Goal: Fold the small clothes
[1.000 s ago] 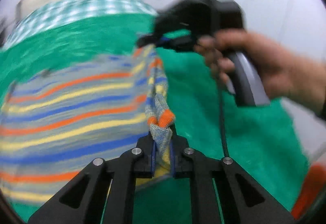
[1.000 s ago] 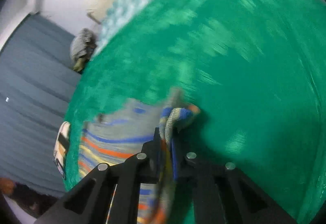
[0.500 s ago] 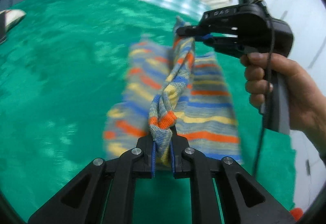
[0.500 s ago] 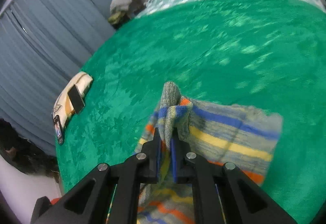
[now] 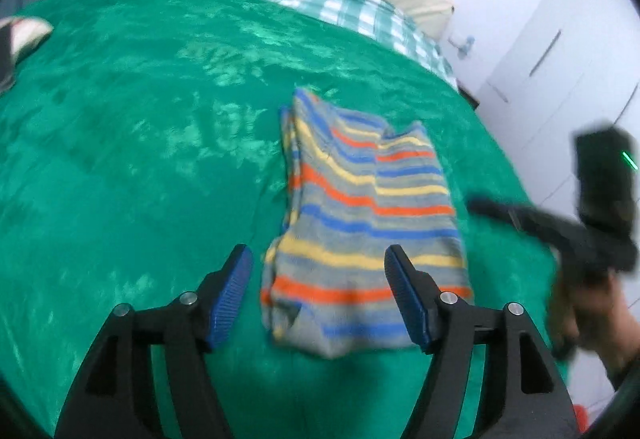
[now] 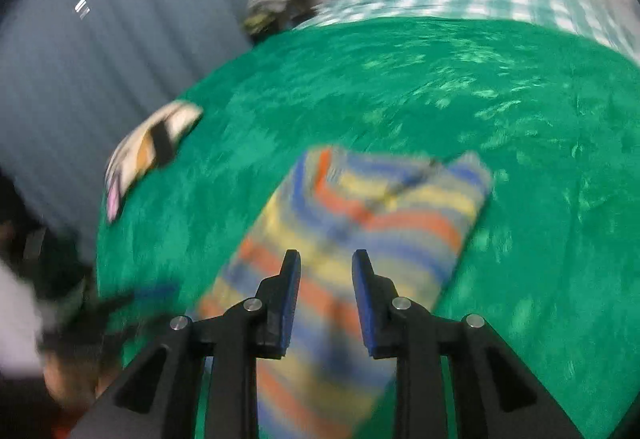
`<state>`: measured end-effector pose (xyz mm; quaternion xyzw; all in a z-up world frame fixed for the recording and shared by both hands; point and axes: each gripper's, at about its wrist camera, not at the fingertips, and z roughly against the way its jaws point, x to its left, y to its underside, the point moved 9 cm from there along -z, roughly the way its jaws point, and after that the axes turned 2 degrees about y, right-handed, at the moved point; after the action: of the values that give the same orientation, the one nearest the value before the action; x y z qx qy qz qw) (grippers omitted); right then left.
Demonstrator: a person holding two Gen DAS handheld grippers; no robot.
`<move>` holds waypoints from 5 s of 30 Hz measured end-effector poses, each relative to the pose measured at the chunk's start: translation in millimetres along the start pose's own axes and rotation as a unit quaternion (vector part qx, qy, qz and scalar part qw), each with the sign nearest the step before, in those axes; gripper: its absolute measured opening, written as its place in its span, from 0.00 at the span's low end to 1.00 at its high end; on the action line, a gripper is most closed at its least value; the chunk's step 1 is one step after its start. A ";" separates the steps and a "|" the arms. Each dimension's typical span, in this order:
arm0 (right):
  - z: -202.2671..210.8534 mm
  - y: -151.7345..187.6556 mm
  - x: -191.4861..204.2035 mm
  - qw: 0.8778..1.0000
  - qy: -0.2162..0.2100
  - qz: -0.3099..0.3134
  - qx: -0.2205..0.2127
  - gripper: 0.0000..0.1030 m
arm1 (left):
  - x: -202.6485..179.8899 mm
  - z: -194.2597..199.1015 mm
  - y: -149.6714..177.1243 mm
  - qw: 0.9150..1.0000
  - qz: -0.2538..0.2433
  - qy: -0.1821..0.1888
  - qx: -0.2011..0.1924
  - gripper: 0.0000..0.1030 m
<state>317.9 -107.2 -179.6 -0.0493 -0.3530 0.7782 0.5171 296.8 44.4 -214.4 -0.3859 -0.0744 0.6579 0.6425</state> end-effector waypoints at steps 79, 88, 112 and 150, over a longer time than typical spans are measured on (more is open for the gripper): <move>65.4 -66.3 -15.6 0.976 0.008 -0.150 -0.160 0.26 | -86.6 8.6 -122.0 0.987 -0.118 0.114 -0.001 0.23; 56.2 63.0 -87.7 0.962 0.192 -0.192 -0.011 0.72 | -8.0 -9.2 9.2 0.982 -0.145 -0.098 0.075 0.76; 219.7 150.8 78.4 0.948 0.292 -0.097 -0.075 0.99 | -87.9 198.9 69.4 0.969 -0.147 -0.197 -0.020 0.99; 251.4 182.4 123.0 0.937 0.336 -0.092 -0.024 0.99 | -107.5 233.1 101.4 0.968 -0.155 -0.197 0.011 1.00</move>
<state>9.7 -168.6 -66.1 -0.2875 -0.1800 0.6569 0.6734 63.0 23.5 -69.2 -0.2256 -0.2510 0.6137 0.7137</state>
